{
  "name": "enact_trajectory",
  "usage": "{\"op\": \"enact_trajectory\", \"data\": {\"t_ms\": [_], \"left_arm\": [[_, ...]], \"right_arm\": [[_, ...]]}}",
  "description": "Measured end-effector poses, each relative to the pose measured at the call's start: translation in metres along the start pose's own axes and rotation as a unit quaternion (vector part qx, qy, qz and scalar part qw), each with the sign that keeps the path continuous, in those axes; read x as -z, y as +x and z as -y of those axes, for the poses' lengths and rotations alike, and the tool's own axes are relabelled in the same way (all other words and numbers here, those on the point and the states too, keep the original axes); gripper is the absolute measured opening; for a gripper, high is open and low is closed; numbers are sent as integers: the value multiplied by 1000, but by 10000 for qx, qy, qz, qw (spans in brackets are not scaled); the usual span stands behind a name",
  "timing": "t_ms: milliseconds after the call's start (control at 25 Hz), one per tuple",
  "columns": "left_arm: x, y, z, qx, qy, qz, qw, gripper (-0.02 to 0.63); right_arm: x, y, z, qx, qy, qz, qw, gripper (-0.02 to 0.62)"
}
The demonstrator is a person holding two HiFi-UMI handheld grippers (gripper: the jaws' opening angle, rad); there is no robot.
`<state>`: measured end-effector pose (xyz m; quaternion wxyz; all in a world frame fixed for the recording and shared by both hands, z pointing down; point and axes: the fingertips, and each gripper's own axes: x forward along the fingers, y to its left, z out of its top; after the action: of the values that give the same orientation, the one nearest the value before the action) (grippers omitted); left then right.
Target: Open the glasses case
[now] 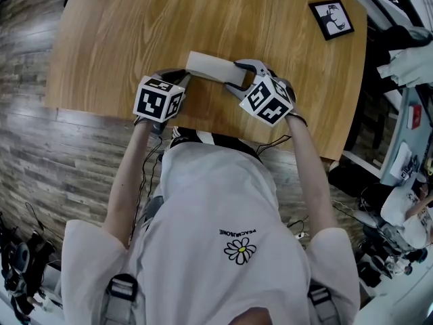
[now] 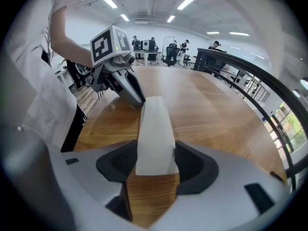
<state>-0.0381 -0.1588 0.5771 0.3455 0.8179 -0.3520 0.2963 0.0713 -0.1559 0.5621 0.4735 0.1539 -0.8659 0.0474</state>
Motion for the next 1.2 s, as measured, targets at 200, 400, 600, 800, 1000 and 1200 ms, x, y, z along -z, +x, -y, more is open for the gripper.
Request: {"op": "enact_trajectory", "data": {"t_ms": [200, 400, 600, 800, 1000, 1200], "left_arm": [[0, 0, 0, -47, -5, 20, 10000, 58], [0, 0, 1, -60, -116, 30, 9999, 58], [0, 0, 1, -75, -87, 49, 9999, 58], [0, 0, 1, -64, -138, 34, 9999, 58], [-1, 1, -1, -67, -120, 20, 9999, 58], [0, 1, 0, -37, -81, -1, 10000, 58]], "right_arm": [[-3, -4, 7, -476, 315, -213, 9981, 250], [-3, -9, 12, -587, 410, -431, 9965, 232], [-4, -9, 11, -596, 320, -622, 9958, 225], [-5, -13, 11, -580, 300, -694, 9955, 209], [-15, -22, 18, -451, 283, -495, 9974, 62], [-21, -25, 29, -39, 160, -492, 9987, 32]]}}
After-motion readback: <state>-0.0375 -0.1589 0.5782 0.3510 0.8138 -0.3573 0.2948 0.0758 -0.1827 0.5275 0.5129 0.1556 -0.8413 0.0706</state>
